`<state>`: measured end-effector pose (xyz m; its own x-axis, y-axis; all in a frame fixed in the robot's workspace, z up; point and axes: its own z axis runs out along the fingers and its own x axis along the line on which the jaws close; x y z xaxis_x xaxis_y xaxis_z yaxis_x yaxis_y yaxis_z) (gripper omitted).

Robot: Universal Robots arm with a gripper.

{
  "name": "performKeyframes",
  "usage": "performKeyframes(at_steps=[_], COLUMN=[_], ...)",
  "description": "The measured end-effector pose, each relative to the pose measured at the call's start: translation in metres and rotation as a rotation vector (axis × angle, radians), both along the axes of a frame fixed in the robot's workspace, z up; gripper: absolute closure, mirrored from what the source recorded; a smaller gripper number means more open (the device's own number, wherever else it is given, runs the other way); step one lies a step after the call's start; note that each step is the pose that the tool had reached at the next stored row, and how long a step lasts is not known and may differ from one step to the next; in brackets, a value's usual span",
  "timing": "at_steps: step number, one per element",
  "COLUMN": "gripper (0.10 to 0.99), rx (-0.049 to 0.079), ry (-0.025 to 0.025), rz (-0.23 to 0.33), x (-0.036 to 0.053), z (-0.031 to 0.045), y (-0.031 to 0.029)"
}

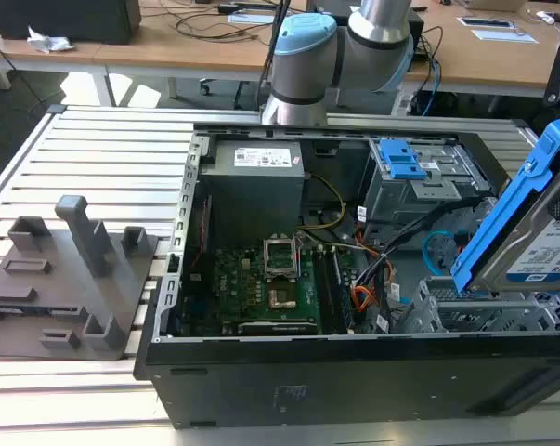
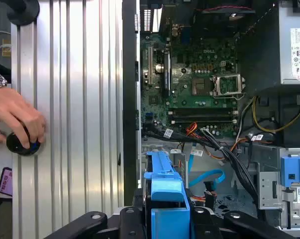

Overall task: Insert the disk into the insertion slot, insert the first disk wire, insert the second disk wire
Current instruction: 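Insert the disk into the insertion slot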

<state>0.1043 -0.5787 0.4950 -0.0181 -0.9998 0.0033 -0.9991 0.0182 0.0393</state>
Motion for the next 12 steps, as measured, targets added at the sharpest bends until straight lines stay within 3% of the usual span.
performKeyframes(at_steps=[5, 12], gripper=[0.722, 0.722], rx=[0.000, 0.000], ry=[0.0000, 0.0000], rz=[0.000, 0.000], x=[0.0000, 0.0000], z=[-0.0075, -0.0122], y=[0.0000, 0.0000])
